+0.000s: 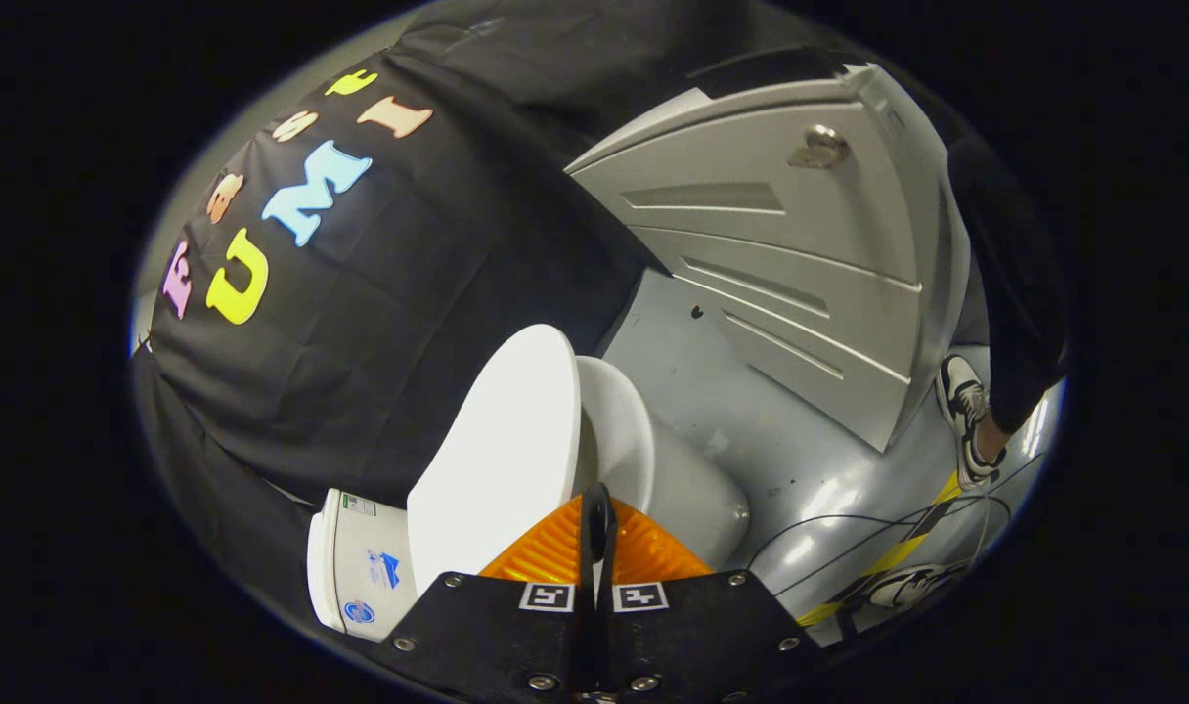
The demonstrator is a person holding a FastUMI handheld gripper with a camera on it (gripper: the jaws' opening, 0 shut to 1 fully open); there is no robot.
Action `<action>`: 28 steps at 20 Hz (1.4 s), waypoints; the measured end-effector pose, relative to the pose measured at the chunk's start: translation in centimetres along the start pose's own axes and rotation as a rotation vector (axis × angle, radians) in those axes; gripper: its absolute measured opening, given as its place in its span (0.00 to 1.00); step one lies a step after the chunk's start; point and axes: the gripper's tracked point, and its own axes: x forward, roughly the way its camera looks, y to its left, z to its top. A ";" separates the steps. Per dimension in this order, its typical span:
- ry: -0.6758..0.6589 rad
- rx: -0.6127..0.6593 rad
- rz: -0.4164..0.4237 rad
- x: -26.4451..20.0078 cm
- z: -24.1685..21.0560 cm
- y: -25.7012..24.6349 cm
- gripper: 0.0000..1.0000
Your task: Open the toilet lid.
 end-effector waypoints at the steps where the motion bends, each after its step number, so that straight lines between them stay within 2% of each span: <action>1: -0.002 -0.024 -0.004 -0.3 0.3 0.5 0.00; 11: -0.106 -0.144 -0.030 -4.5 2.6 6.8 0.00; 16: -0.155 -0.297 -0.042 -6.5 3.3 10.3 0.00; 28: -0.250 -0.500 -0.049 -10.3 3.4 18.4 0.00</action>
